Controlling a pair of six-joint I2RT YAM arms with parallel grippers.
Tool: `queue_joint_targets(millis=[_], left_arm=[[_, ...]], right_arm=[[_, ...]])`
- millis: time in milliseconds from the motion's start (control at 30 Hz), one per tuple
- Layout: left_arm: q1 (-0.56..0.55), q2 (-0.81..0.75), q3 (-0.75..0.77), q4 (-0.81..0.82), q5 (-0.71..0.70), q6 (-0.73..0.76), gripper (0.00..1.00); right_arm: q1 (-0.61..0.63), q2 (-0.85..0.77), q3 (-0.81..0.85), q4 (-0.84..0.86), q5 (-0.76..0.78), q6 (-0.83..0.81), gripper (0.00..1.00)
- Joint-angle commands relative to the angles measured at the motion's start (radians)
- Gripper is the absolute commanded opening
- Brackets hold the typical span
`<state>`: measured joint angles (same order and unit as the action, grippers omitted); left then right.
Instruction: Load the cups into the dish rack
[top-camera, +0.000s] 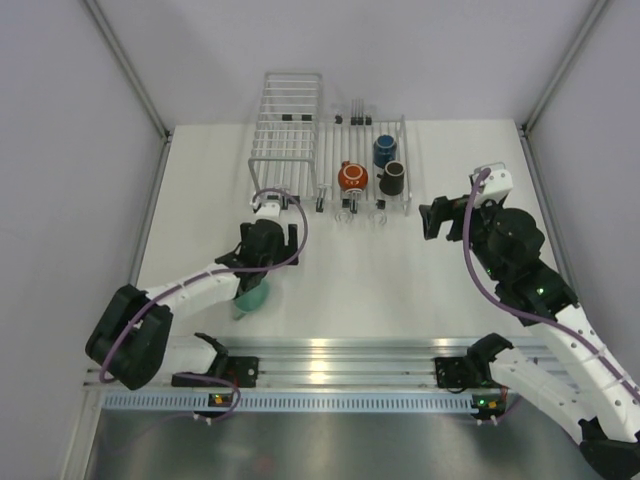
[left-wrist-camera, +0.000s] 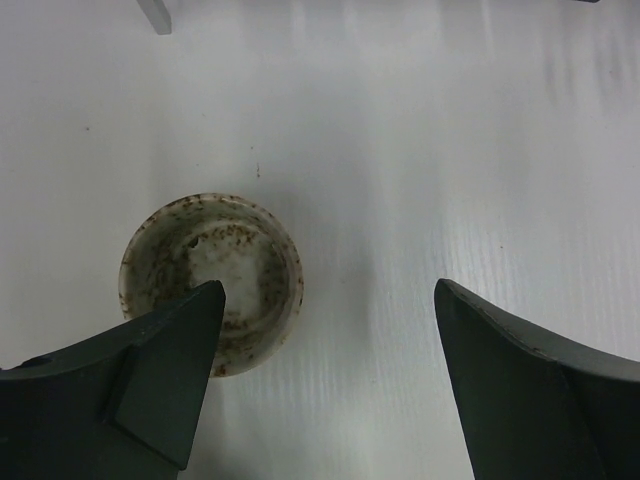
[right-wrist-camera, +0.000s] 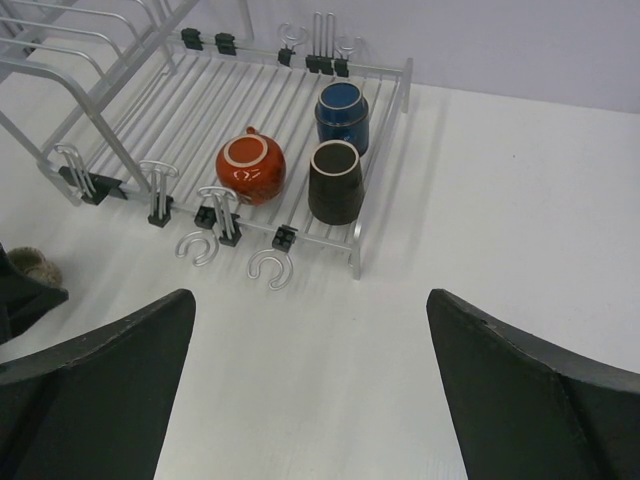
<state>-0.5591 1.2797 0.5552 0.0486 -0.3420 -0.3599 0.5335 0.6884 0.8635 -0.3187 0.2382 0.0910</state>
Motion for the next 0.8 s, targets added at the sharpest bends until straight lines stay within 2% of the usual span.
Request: queue_joint_targets(millis=[0, 133, 267, 300, 333, 533, 600, 700, 767], left_arm=[[0.002, 0.035, 0.011, 0.096, 0.035, 0.006, 0.90], [0.002, 0.073, 0.028, 0.103, 0.040, 0.006, 0.84], [0.002, 0.112, 0.045, 0.094, 0.020, 0.006, 0.70], [0.002, 0.118, 0.048, 0.086, 0.015, 0.006, 0.62], [0.002, 0.122, 0.051, 0.082, 0.011, 0.006, 0.57], [0.002, 0.176, 0.078, 0.047, -0.017, -0.002, 0.39], [0.002, 0.193, 0.081, 0.046, -0.020, -0.005, 0.36], [0.002, 0.208, 0.084, 0.045, -0.034, -0.013, 0.26], [0.002, 0.217, 0.087, 0.040, -0.034, -0.022, 0.15]], right_arm=[[-0.006, -0.007, 0.008, 0.021, 0.021, 0.013, 1.00], [-0.006, -0.012, 0.008, 0.023, 0.021, 0.010, 0.99], [-0.006, -0.013, 0.005, 0.023, 0.024, 0.010, 0.99], [-0.006, -0.015, 0.003, 0.026, 0.026, 0.009, 0.99], [-0.006, -0.018, 0.000, 0.027, 0.027, 0.009, 0.99], [-0.006, -0.015, -0.008, 0.029, 0.026, 0.009, 0.99], [-0.006, -0.017, -0.008, 0.027, 0.024, 0.012, 0.99], [-0.006, -0.023, -0.011, 0.027, 0.024, 0.012, 0.99], [-0.006, -0.021, -0.012, 0.026, 0.027, 0.010, 0.99]])
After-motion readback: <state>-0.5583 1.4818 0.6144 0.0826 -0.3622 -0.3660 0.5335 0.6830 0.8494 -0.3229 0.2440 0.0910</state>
